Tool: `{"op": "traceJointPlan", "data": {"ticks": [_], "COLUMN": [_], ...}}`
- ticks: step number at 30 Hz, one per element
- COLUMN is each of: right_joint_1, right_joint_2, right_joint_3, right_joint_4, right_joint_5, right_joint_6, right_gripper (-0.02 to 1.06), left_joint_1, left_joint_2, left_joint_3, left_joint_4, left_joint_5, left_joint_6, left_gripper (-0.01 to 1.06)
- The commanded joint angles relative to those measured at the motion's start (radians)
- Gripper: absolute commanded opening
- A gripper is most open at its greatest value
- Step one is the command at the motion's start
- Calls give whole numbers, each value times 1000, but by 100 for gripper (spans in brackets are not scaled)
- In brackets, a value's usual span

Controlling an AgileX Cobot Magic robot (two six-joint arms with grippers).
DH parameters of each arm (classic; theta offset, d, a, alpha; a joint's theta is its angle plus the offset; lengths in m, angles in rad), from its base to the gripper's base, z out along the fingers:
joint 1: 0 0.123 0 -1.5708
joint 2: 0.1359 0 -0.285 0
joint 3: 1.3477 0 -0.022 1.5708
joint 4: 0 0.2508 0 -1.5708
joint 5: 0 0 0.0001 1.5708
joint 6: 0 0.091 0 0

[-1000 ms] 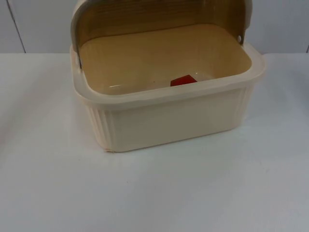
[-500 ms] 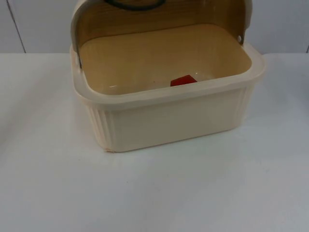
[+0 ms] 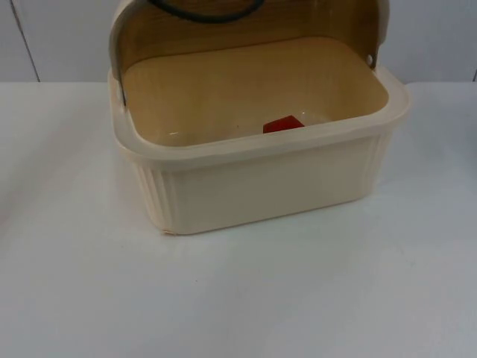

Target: Open the box lid with the left hand, place the block into the box with the right hand, then close the box lid with the left hand.

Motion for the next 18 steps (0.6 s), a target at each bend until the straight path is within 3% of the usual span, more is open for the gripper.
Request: {"op": "traceJointPlan", "data": {"ticks": [1,18], "right_joint_1": [0,0], "right_joint_2": [-13,-13], "right_joint_3": [-5,-5], "right_joint_4": [-1,-1], "right_joint_5": [-4,2], "right_joint_6": [-2,-2], "right_gripper": [105,105], "left_joint_1": [-2,-14], "left_joint_2": [-4,-4], "left_joint_3": [1,1], "left_joint_4": [-20,-45], "left_joint_5": [11,131], "left_joint_6": [-1,-59], "left_gripper": [0,0]}}
